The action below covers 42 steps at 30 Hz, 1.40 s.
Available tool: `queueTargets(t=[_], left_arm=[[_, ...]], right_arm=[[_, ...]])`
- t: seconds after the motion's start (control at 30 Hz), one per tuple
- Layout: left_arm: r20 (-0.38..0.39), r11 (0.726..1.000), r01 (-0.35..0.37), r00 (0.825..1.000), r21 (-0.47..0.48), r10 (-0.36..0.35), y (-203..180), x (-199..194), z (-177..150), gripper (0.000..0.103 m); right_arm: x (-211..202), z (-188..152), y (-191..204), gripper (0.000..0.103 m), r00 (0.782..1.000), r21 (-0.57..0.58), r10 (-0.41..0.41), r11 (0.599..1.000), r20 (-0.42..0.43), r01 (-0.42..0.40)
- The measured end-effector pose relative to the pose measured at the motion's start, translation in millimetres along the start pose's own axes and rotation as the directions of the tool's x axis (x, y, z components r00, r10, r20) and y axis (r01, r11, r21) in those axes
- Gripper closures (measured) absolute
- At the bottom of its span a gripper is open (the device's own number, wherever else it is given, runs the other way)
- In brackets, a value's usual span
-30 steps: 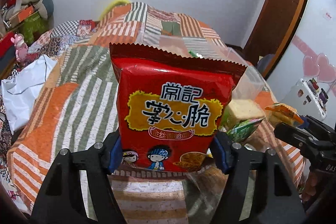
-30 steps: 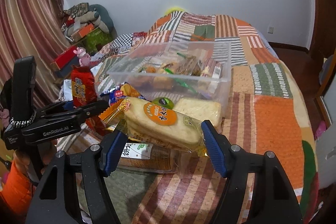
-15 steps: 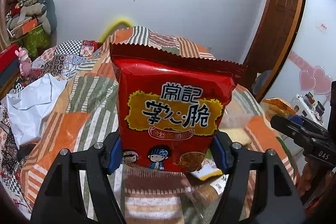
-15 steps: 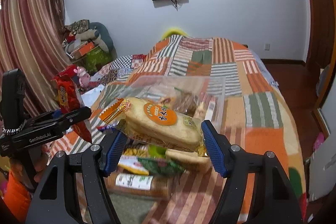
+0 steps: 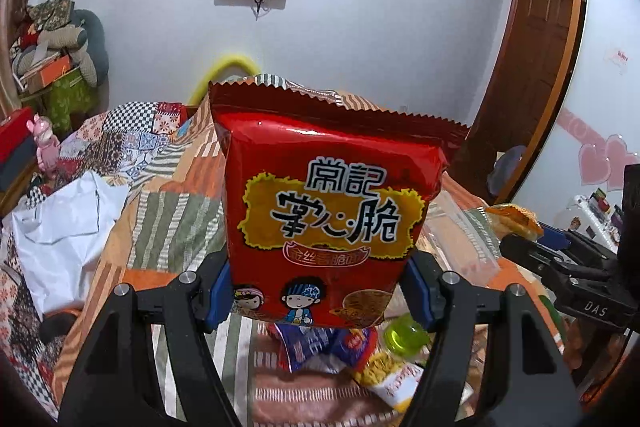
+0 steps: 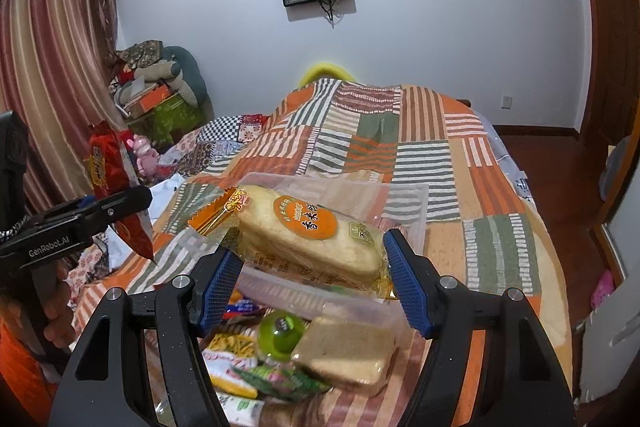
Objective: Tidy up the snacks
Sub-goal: 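Lower the red chip bag into the box with the left tool while the right carries the cake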
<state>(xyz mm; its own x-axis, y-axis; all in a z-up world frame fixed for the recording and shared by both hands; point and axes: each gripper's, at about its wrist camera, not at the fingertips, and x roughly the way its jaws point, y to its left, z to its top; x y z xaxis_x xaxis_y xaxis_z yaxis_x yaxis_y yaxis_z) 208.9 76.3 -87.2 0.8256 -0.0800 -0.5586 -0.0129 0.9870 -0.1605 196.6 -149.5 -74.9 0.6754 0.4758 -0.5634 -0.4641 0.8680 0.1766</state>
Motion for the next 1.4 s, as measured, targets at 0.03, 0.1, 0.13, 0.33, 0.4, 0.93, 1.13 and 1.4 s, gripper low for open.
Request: queueTargets(t=[0.03, 0.1, 0.13, 0.33, 0.4, 0.93, 1.13, 1.4], left_arm=[[-0.001, 1.0, -0.005, 1.0, 0.006, 0.005, 0, 4, 1, 0.034], [-0.004, 1.0, -0.007, 1.0, 0.014, 0.007, -2, 11, 4, 0.034], [-0.007, 1.0, -0.009, 1.0, 0.017, 0.009, -3, 14, 4, 0.034], [-0.037, 1.0, -0.018, 0.999, 0.023, 0.019, -6, 41, 8, 0.034], [-0.062, 1.0, -0.003, 0.998, 0.017, 0.004, -4, 53, 9, 0.034], [-0.185, 0.999, -0.001, 0.983, 0.038, 0.008, -7, 110, 10, 0.034], [-0.207, 0.998, -0.019, 0.978, 0.06, 0.031, -10, 118, 8, 0.032], [-0.23, 1.0, 0.005, 0.973, 0.017, -0.001, -10, 112, 8, 0.02]], right_arm=[[2, 1, -1, 0.036, 1.0, -0.002, -0.004, 1.0, -0.002, 0.004], [8, 2, -3, 0.036, 1.0, -0.005, -0.014, 1.0, -0.011, 0.014], [11, 2, -4, 0.036, 1.0, -0.005, -0.015, 1.0, -0.016, 0.015], [33, 2, -11, 0.036, 0.997, 0.01, 0.002, 1.0, -0.078, -0.002], [40, 0, -12, 0.036, 0.995, 0.012, 0.005, 1.0, -0.098, -0.004], [82, -10, -9, 0.036, 0.968, 0.0, 0.035, 0.999, -0.247, -0.036], [82, -12, -6, 0.033, 0.965, -0.023, 0.016, 0.999, -0.26, -0.023], [76, -10, -9, 0.026, 0.965, 0.003, 0.029, 1.0, -0.26, -0.029]])
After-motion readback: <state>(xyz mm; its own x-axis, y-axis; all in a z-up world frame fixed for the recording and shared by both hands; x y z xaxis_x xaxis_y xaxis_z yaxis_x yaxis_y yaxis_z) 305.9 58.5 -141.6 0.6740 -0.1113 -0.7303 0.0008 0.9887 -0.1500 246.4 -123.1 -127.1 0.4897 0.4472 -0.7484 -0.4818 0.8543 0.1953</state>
